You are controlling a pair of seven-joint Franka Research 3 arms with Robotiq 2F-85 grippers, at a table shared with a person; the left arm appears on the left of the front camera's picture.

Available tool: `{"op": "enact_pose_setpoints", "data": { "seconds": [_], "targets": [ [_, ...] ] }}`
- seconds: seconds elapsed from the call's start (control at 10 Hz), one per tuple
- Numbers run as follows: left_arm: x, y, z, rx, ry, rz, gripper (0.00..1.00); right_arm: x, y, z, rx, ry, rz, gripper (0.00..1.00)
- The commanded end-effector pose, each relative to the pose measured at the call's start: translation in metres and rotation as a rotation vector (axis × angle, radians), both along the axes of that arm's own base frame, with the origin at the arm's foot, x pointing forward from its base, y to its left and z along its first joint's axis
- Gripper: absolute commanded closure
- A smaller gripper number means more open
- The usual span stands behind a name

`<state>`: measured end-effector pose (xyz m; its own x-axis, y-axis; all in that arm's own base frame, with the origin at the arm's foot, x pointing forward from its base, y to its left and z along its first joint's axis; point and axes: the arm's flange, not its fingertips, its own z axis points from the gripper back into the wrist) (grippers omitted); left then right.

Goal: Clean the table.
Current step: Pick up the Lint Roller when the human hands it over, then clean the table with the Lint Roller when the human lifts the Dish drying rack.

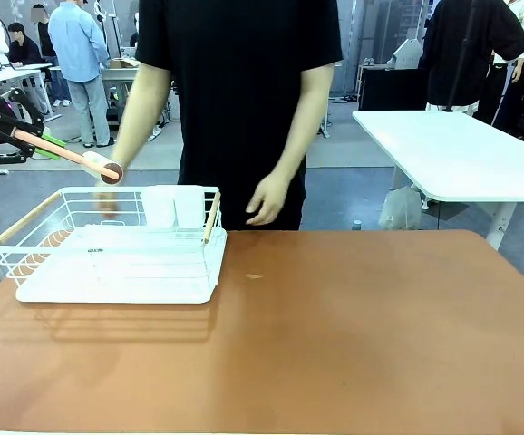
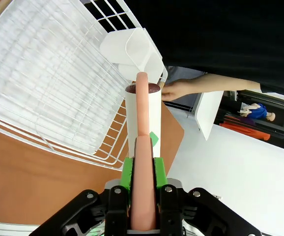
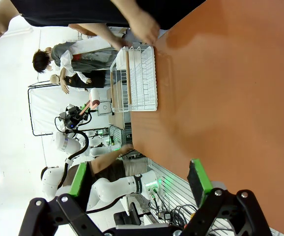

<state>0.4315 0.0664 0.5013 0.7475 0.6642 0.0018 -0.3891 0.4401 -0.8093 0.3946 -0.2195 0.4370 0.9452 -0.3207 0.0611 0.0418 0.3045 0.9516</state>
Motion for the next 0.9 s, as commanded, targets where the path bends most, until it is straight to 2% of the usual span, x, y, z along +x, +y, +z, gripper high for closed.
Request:
{"op": "enact_pose_setpoints", "data": {
  "seconds": [0.0, 0.8],
  "targets": [
    [-0.0002, 0.0005, 0.0003, 0.001, -0.001, 0.001, 1.0, 0.0011, 0.0, 0.0019, 0.011, -0.024, 0.007, 0.0],
    [-0.0002, 0.0005, 0.0003, 0.001, -0.001, 0.001, 1.0, 0.0011, 0.0, 0.0019, 0.011, -0.024, 0.007, 0.0]
  ]
}}
